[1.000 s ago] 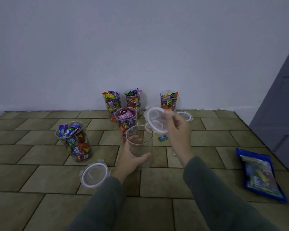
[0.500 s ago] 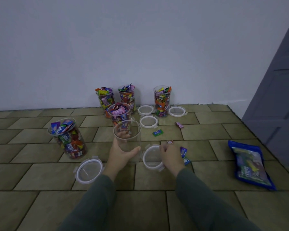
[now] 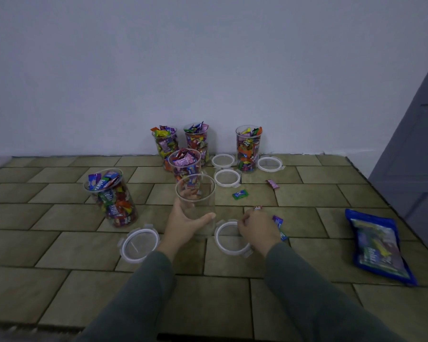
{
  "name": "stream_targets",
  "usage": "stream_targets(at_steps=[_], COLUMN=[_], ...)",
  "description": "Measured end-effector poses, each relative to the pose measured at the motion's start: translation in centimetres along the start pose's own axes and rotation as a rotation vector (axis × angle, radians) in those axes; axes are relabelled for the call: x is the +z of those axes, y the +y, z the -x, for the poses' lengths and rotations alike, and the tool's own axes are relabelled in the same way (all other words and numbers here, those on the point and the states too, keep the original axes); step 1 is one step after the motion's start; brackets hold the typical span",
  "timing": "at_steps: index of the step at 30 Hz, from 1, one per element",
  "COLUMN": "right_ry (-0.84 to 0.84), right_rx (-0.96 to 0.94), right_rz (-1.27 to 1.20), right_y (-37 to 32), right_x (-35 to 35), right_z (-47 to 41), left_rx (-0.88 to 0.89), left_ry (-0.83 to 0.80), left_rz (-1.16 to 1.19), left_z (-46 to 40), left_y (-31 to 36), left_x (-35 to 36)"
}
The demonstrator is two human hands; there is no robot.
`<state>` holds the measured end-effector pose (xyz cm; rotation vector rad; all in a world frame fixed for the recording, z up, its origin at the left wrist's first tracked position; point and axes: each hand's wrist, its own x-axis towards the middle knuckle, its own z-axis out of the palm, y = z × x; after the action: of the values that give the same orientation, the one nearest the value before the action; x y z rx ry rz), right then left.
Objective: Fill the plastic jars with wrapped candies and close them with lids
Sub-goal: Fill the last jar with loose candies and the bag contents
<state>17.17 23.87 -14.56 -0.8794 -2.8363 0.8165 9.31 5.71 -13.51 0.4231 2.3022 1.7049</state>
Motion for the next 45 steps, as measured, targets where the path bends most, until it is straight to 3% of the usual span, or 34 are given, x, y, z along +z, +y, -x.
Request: stream_targets(at_steps=[3,6,8,12,15,17,22,25,29,39,45], right_ry=[0.081,0.179,0.25,0.27,0.313,0.286,0.118,0.046,0.014,0.033,0.167], right_rx=[-0.034,-0.065,-0.087,-0.132,-0.08,-0.041,-0.011,-0.011,-0.01,-0.004,-0.127], right_rz=[-0.058,-0.085,-0.091,-0.029,0.053,0.146,0.325,0.353,0.383,0.424,0.38], right_y=[0.5,1.7,2.9,5.3,6.2,6.6,7.2,7.6,8.1,7.9,7.7], right_x=[-0.6,-0.7,-0.5,0.0,0.2,0.4,0.8,0.3,-0.7,-1.7,-0.7], right_z=[0.5,1.0,1.1,1.0,0.9,0.9,0.4,-1.1,-3.7,-11.7,-13.4], left_rx=[0.034,0.146,0.316,0.823,1.02,0.891,0.265,0.113,0.032,0.085,0.065], left_ry=[0.017,0.163,0.259,0.39,0.257,0.077,-0.231,-0.31,-0.369,-0.309,-0.279], left_rz=[0.053,0.06,-0.063,-0.464,-0.521,-0.606,-0.986,-1.042,-1.073,-1.0,-0.872], left_z=[0.5,1.0,1.4,1.0,0.7,0.4,-1.8,-3.2,-5.0,-8.7,-10.3], left_y=[0.6,2.2,3.9,8.3,9.8,8.6,3.7,2.7,2.6,1.6,1.3], left_x=[-0.4,-1.1,-1.5,-0.2,4.5,8.1,13.5,14.5,15.2,15.2,15.1])
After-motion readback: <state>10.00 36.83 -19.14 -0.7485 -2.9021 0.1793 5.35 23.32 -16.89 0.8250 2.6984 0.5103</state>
